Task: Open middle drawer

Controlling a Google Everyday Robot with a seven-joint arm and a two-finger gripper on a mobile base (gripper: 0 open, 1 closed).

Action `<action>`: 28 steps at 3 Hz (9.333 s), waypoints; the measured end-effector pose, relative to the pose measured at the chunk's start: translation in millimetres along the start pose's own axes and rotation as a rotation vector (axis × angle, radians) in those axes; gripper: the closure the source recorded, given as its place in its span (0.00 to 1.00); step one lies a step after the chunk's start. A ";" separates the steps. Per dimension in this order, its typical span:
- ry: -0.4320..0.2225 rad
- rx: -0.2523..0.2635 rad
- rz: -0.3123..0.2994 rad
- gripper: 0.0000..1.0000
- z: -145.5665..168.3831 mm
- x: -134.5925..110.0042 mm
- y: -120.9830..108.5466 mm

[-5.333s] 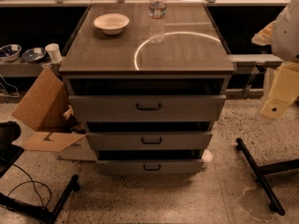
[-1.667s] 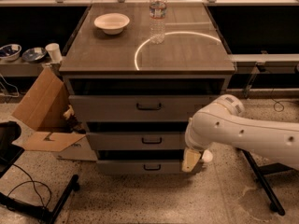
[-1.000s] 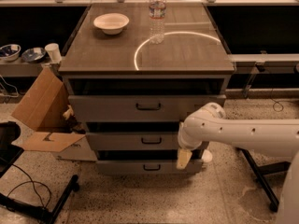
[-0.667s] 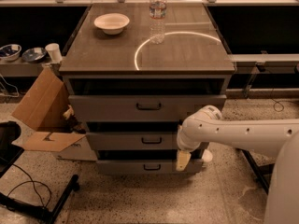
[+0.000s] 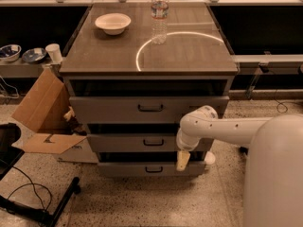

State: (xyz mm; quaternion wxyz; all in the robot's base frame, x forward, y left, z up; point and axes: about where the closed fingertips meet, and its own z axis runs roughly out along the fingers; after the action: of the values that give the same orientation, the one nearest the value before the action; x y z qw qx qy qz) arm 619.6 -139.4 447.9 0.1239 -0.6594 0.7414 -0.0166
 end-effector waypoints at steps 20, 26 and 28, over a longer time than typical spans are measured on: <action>0.059 -0.272 0.202 0.89 -14.6 32.6 137.6; 0.058 -0.300 0.308 1.00 -31.4 44.6 203.3; 0.065 -0.315 0.331 1.00 -34.3 47.2 221.0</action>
Offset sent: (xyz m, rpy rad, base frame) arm 0.0262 0.0098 -0.0354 0.0298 0.0915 -0.0219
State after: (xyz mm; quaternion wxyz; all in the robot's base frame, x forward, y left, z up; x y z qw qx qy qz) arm 392.8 -161.8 431.9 -0.0035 -0.5392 0.8364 0.0988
